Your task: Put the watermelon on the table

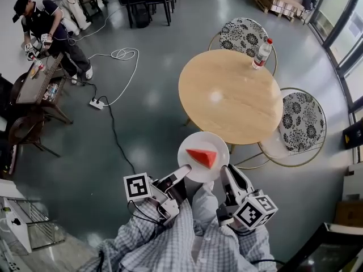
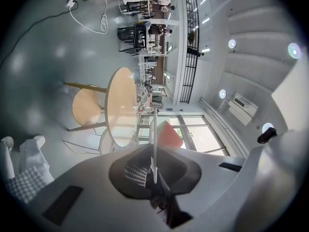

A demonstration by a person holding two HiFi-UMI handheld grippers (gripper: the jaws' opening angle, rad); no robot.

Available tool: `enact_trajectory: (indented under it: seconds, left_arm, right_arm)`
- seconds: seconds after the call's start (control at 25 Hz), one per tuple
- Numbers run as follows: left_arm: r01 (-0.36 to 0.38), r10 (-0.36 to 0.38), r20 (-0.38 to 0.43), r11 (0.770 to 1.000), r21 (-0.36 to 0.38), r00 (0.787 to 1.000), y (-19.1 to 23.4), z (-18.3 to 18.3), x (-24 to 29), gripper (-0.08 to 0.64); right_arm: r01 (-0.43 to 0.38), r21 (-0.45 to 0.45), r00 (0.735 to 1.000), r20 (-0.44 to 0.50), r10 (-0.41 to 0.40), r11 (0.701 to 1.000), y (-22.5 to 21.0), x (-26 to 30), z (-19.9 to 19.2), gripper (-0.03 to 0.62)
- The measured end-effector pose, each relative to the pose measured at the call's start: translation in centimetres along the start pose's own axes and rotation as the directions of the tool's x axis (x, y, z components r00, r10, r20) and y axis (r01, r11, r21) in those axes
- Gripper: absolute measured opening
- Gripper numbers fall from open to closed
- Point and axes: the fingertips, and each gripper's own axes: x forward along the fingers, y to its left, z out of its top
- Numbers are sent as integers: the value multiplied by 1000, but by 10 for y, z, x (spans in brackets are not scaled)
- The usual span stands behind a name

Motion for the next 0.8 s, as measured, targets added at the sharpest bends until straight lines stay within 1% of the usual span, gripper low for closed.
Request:
enact_trajectory:
  seconds: [0.44, 0.8]
  left_arm:
    - [-4, 4, 60, 1000, -1, 998, -6, 16, 52, 28]
    - [14, -15, 113, 1000, 11, 993, -9, 30, 94, 28]
  right_arm:
    - [-40, 4, 999, -27, 40, 999, -31, 25, 47, 80]
    - [-82, -10, 996, -38, 81, 997, -56, 45, 83, 80]
